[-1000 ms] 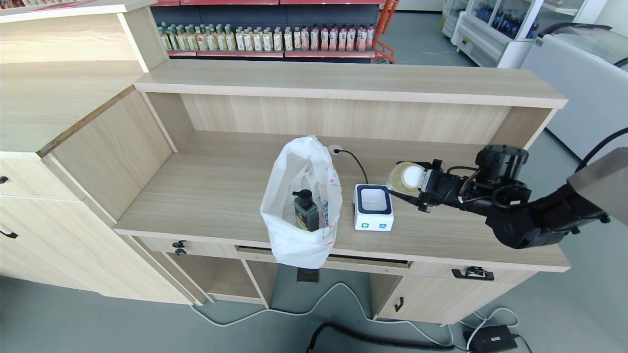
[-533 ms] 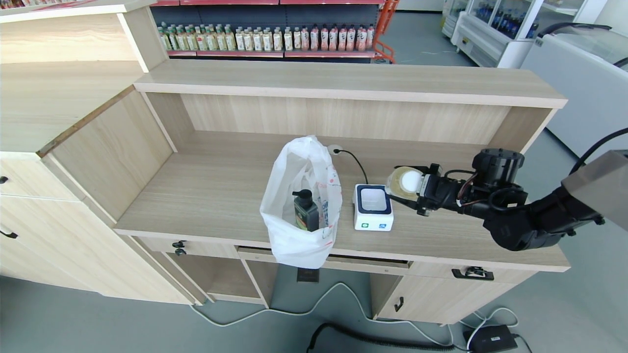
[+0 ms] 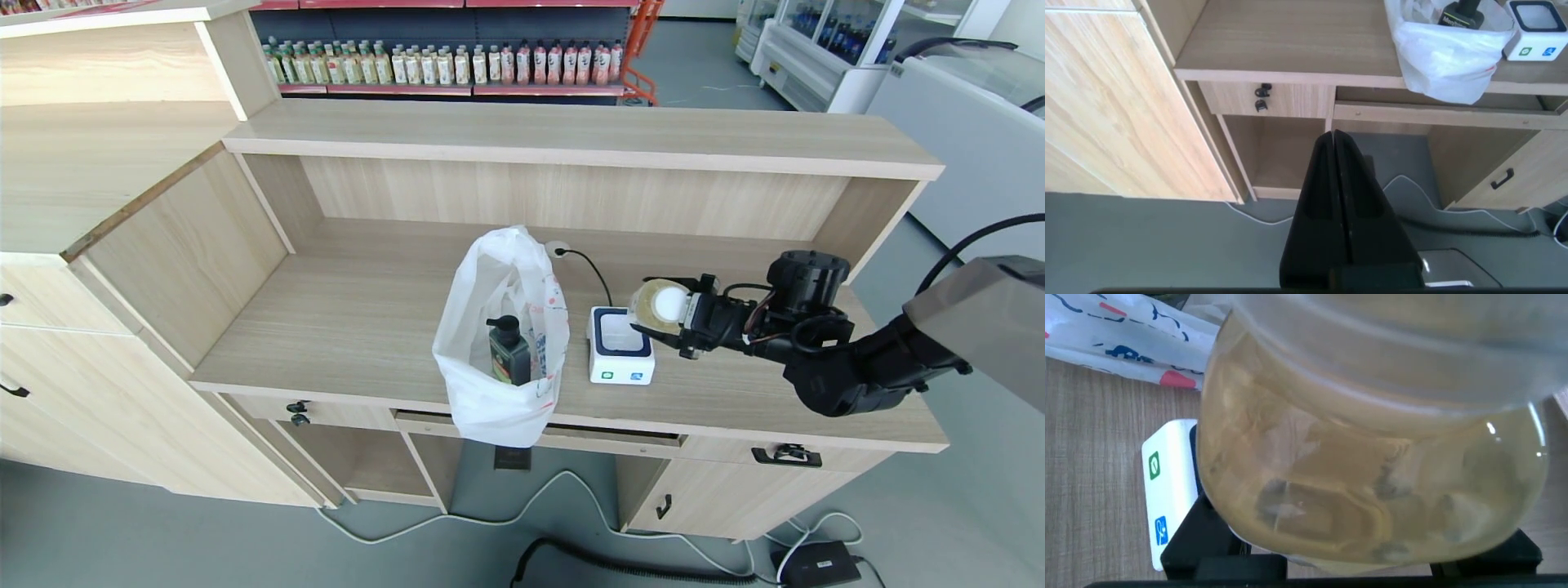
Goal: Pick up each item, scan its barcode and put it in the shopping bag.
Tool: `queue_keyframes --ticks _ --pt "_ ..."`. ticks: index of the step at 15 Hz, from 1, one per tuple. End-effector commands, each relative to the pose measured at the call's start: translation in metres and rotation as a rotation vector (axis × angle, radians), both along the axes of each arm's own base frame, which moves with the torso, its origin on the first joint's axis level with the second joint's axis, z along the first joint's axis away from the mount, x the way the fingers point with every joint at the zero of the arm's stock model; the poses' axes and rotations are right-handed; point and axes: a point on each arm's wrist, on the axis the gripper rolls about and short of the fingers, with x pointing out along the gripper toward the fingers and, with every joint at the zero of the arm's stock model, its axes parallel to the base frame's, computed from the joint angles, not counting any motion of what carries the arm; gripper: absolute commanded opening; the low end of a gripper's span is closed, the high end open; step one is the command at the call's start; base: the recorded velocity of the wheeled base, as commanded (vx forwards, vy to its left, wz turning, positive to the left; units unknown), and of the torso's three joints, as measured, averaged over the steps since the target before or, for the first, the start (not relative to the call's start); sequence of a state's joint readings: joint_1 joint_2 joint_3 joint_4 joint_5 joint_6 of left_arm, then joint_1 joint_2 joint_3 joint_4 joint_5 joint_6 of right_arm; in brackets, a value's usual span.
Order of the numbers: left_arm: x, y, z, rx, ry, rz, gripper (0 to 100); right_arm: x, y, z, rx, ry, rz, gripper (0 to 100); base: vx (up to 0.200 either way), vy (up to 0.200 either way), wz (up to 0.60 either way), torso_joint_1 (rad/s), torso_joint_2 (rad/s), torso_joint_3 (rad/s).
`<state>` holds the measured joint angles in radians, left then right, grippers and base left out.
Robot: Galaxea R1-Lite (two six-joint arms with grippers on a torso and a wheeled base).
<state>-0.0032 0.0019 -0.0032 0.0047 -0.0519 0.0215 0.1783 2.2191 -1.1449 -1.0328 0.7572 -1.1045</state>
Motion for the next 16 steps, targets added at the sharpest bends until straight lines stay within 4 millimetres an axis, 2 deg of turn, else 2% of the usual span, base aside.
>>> queue_keyframes --ticks 1,10,16 --pt "0.0 0.0 0.0 0.0 0.0 0.0 0 0.003 0.002 -0.006 -0.001 0.009 0.012 0 0.0 0.0 0.0 0.0 0.0 0.0" --pt "0.0 0.0 0.0 0.0 0.0 0.0 0 0.021 0.016 -0.012 0.014 -0.066 0.124 0 0.0 0.0 0.0 0.0 0.0 0.0" --pt "0.0 0.0 0.0 0.0 0.0 0.0 0 0.022 0.017 -0.022 0.013 -0.069 0.128 0 0.0 0.0 0.0 0.0 0.0 0.0"
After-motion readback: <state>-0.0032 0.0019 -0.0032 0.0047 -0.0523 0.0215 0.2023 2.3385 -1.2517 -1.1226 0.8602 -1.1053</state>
